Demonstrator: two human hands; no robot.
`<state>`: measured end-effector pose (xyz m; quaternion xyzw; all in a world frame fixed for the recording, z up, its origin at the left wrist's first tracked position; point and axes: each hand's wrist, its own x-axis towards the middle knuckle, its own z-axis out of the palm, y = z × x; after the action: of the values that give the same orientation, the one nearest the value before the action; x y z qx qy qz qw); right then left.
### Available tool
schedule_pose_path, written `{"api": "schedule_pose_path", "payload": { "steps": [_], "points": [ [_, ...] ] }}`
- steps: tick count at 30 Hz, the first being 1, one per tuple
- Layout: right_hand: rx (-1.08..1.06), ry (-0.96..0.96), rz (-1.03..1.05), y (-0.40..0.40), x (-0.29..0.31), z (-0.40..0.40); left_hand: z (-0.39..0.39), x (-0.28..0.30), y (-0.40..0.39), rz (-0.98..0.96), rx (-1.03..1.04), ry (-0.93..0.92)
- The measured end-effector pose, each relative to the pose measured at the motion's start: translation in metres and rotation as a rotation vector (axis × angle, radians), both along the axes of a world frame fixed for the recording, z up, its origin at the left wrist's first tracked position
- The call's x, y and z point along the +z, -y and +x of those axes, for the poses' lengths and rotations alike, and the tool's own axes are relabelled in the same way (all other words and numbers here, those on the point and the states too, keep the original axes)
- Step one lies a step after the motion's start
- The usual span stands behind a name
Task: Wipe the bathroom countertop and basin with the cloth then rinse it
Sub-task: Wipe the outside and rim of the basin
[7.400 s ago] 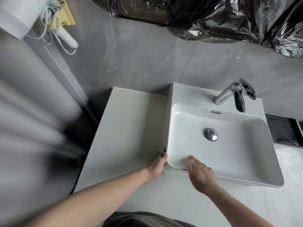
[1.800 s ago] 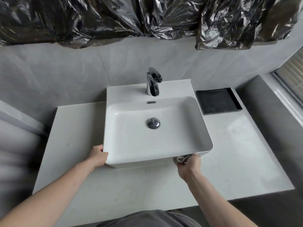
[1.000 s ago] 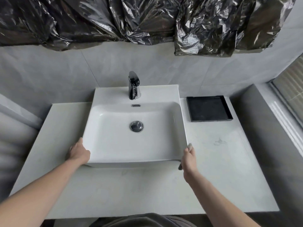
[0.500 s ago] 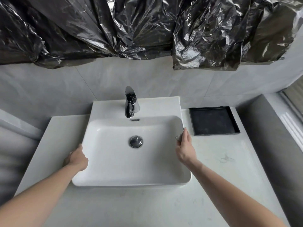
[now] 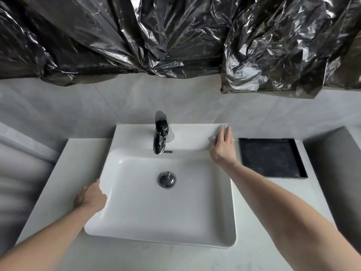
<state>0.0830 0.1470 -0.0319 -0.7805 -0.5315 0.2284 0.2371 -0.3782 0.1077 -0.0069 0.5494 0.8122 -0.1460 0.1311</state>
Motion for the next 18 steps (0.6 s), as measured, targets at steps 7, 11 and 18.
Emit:
{"api": "schedule_pose_path", "payload": {
  "steps": [7, 11, 18],
  "points": [
    [0.434, 0.328, -0.061, -0.002, 0.004, -0.072, 0.002, 0.0, 0.001, 0.0, 0.013, -0.024],
    [0.58, 0.341, -0.105, -0.011, 0.006, -0.109, -0.004, 0.002, 0.002, -0.003, 0.005, 0.004],
    [0.389, 0.377, -0.072, -0.004, 0.002, -0.016, -0.004, 0.009, 0.005, 0.006, -0.004, 0.039]
  ]
}}
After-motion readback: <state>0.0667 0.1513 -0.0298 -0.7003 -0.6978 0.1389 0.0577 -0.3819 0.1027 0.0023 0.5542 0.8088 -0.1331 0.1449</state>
